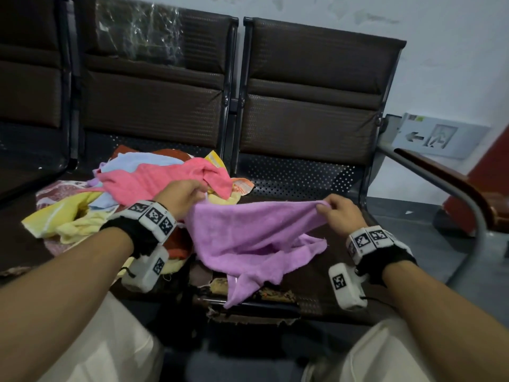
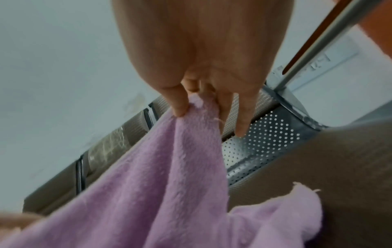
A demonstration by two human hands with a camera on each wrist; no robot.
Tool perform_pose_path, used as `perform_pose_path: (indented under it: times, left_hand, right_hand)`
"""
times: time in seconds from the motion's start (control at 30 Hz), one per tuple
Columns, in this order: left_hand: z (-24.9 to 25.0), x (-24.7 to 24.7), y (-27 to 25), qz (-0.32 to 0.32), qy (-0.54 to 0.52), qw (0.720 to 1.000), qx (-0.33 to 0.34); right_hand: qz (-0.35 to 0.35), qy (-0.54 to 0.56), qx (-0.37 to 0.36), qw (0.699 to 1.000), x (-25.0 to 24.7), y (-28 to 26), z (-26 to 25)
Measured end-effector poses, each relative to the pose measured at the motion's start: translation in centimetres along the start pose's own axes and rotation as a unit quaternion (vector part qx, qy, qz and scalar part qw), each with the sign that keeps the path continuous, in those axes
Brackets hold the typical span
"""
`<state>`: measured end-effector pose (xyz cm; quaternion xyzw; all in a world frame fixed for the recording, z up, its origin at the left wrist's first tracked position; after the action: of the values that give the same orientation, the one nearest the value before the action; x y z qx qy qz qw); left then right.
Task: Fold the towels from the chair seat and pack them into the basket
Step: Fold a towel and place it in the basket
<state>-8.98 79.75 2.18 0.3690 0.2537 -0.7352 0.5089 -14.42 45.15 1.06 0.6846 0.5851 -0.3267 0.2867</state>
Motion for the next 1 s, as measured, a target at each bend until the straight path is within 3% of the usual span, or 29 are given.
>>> perform_pose_path:
  times: [0.2,0.3,0.37,0.47,0.57,0.73,0.83,1.0]
  left_hand:
    - [2.4,1.7,-1.6,-0.061,0.111,0.992,0.018]
    - [3.8,1.6,-2.2,-0.043,0.109,0.993,0.025]
    - [5.1,0.2,-2.4,0.001,0.039,0.999,0.037]
    - [8.0,-3.3,-2.7,0.116,-0.059,0.990,0.054]
    - [11.8,-7.4,-2.9,0.224,-0.101,0.967,0.069]
    - [15.9,-14.1,-3.1,0.346,-0.197,0.913,0.086]
    - [16.5,-16.8,-3.1,0.397,-0.207,0.888,0.100]
    - [13.8,-15.0,-1.9,0.401,-0.200,0.889,0.087]
  right_hand:
    - [0.164,0.198,-0.005,0.966,-3.1,-0.3,-1.7]
    - [0.206,0.240,-0.049,0.947,-5.0,-0.9,-4.0]
    - [0.227,0.251,-0.069,0.938,-6.4,-1.4,-5.5]
    - [0.258,0.273,-0.071,0.924,-8.9,-2.0,-7.6]
    - [0.286,0.290,-0.062,0.911,-11.6,-2.7,-9.8]
    - [0.366,0.276,-0.091,0.884,-17.2,-3.9,-13.1]
    - [0.392,0.284,-0.131,0.865,-19.5,-4.3,-13.8]
    - [0.368,0.242,-0.111,0.891,-17.1,-2.8,-12.0]
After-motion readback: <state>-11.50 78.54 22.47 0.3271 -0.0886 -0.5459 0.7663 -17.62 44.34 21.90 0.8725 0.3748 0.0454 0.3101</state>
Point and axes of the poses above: each hand's wrist, its own y-axis towards the middle knuckle, its own x-axis out of the palm, z = x × y, the point moved 5 cm from there along y, towards the middle knuckle, and after that the axes turned 11 degrees about -z, right-handed, at the moved point
